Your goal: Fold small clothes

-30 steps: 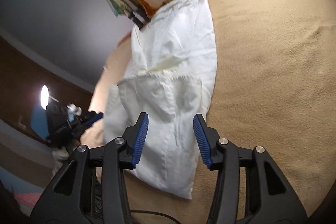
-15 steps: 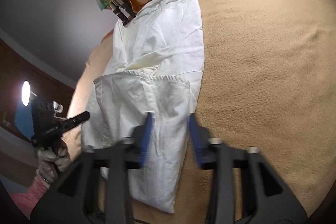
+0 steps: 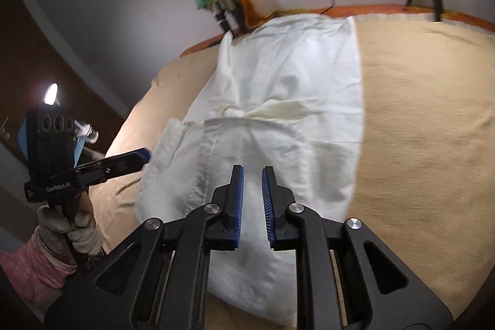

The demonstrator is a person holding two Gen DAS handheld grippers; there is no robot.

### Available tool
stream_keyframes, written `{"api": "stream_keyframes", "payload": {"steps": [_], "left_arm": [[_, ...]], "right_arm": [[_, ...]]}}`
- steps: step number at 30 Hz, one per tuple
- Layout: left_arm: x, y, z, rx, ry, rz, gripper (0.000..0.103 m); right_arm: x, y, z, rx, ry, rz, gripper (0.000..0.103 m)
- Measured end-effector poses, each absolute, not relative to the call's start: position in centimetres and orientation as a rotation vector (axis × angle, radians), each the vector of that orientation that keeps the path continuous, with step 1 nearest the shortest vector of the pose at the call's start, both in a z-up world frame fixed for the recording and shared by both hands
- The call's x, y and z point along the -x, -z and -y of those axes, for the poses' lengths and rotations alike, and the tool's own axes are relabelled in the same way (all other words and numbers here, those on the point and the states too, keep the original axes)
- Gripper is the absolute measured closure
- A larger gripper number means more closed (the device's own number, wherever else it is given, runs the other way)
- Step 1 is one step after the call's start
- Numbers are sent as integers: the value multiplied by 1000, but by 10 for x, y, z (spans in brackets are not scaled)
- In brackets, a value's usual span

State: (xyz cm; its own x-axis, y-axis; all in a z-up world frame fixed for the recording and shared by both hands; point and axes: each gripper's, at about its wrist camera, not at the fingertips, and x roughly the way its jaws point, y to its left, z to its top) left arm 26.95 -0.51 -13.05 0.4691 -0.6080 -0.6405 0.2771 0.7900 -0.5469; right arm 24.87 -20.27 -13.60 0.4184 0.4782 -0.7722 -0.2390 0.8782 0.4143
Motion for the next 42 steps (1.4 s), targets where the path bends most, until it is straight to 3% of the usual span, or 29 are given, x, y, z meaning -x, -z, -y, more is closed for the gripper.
{"api": "stream_keyframes", "payload": {"steps": [9,14,16,20,21,28,35,42], "left_arm": [[-304,178,37,329,474,-1058,80],[-295,164,23,366,487,-1034,77],[-291,148,8,384,481,-1000,73],[-294,119,-23,364,430,-923,68],[-300,114,-29,349,417,-910,68],[-366,110,-60,241,357,-887,70],[-427,150,-24,104,420,-966,71],[-486,189,-5,37,397,-997,71]], "right_arm": [[-288,175,206,-200,-296,-1131,88],[-286,162,224,-230,-273,-1110,88],[-281,147,229,-233,-281,-1070,85],[-275,119,246,-271,-283,-967,61],[-275,114,249,-277,-284,-939,59],[-304,96,256,-230,-330,-937,59],[-351,118,251,-217,-369,-1021,81],[-390,154,250,-238,-405,-1098,85]]}}
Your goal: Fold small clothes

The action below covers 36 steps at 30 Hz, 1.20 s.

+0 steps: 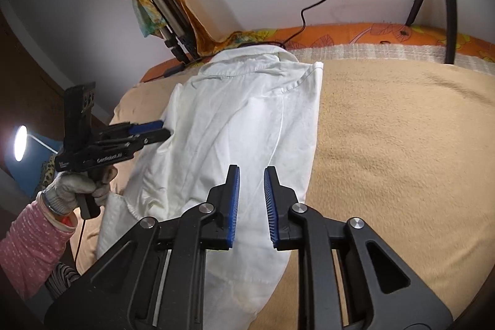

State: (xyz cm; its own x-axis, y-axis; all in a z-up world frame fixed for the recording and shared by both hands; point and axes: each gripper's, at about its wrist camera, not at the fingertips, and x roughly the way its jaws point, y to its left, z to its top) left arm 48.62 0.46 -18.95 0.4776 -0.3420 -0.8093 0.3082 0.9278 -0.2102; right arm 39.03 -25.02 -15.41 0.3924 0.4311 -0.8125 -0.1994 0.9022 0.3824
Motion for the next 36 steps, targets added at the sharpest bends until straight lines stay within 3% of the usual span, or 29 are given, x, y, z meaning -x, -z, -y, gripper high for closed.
{"api": "stream_keyframes", "payload": {"steps": [10,12,14,16,18,20,23,25,26,27,28,29,36], "left_arm": [[-515,189,-9,-19,336,-932,66],[-514,182,-19,-11,312,-907,65],[-514,173,-35,18,287,-877,59],[-515,170,-49,29,268,-864,48],[-518,172,-59,39,268,-881,46],[-524,180,-66,74,284,-922,46],[-531,193,-67,122,314,-964,49],[-533,198,-63,142,336,-969,51],[-533,199,-61,143,344,-958,58],[-534,200,-59,144,359,-955,68],[-536,202,-57,147,374,-965,96],[-537,201,-56,153,373,-967,102],[-535,202,-65,219,366,-961,102]], "right_arm": [[-441,198,243,-190,-411,-1178,85],[-450,196,251,-173,-362,-1167,89],[-454,189,260,-190,-336,-1143,89],[-455,181,266,-184,-319,-1109,85],[-457,179,269,-177,-302,-1100,63],[-462,182,270,-199,-313,-1103,52],[-469,190,266,-205,-324,-1104,52],[-475,196,266,-228,-338,-1108,67],[-479,200,266,-245,-350,-1116,90],[-480,202,267,-255,-353,-1123,96],[-481,204,268,-258,-351,-1121,98],[-482,204,268,-259,-359,-1121,99],[-488,209,284,-286,-341,-1126,101]]}}
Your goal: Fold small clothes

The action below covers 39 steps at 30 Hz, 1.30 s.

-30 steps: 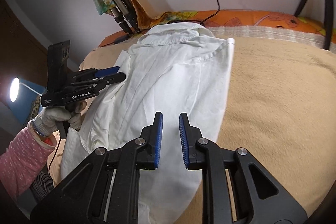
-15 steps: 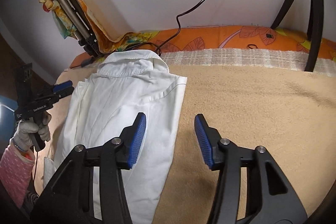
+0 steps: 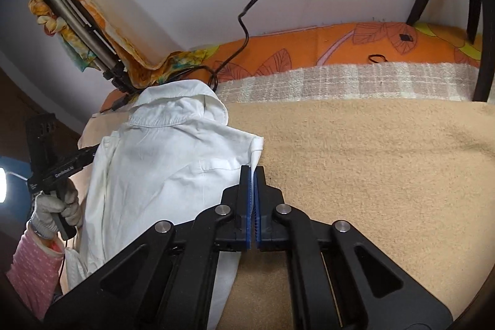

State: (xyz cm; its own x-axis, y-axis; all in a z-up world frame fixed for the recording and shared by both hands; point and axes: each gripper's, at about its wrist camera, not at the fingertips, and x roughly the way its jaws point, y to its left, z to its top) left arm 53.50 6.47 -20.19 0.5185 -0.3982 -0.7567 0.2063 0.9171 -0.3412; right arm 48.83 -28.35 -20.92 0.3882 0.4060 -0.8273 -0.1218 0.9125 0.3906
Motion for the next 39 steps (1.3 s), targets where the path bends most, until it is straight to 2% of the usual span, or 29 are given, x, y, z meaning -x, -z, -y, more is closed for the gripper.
{"api": "stream_keyframes", "payload": {"steps": [1,2,4,5,6,7,9,10,11,17,23,31,39], "left_arm": [[-537,201,-66,235,370,-968,88],[-539,201,-69,258,376,-971,70],[-543,201,-70,302,386,-968,59],[-544,200,-68,294,381,-966,58],[-546,201,-64,277,375,-961,59],[-546,201,-58,250,375,-959,62],[-550,200,-50,206,380,-967,92],[-552,201,-50,221,383,-978,100],[-553,200,-52,252,380,-977,103],[-544,187,-64,343,391,-933,103],[-528,149,-66,364,415,-871,103],[-481,93,-63,338,436,-813,103],[-429,61,-60,324,454,-778,103]], "right_arm": [[-488,207,284,-284,-346,-1123,101],[-488,205,285,-289,-346,-1120,101],[-488,202,290,-309,-343,-1116,94],[-490,201,291,-330,-347,-1117,84],[-491,201,293,-348,-351,-1115,74],[-492,202,292,-352,-349,-1114,74],[-495,206,285,-327,-356,-1119,76],[-495,208,280,-305,-358,-1123,82],[-496,209,274,-279,-366,-1129,99],[-492,193,274,-293,-389,-1077,100],[-479,154,273,-272,-412,-1010,100],[-444,98,270,-260,-440,-924,100],[-392,58,262,-215,-465,-885,100]]}}
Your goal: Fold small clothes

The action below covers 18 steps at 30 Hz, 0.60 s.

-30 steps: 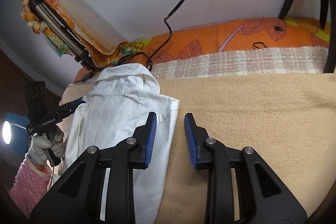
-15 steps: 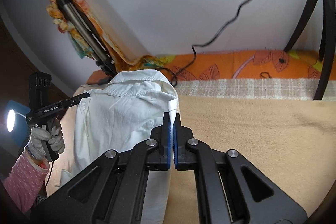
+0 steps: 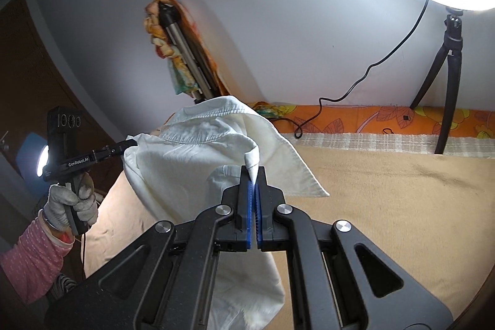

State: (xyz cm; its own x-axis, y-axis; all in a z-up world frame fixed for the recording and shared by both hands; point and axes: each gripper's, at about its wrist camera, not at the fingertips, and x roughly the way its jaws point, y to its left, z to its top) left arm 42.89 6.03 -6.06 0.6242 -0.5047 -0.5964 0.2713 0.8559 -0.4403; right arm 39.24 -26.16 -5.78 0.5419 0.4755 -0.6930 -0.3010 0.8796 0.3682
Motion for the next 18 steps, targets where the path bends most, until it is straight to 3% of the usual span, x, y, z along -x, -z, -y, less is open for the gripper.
{"api": "stream_keyframes", "payload": {"steps": [18], "left_arm": [[-299,53,-57,293,470,-743,103]], "right_arm": [[-286,55,246,-151,-479,-883,100]]}}
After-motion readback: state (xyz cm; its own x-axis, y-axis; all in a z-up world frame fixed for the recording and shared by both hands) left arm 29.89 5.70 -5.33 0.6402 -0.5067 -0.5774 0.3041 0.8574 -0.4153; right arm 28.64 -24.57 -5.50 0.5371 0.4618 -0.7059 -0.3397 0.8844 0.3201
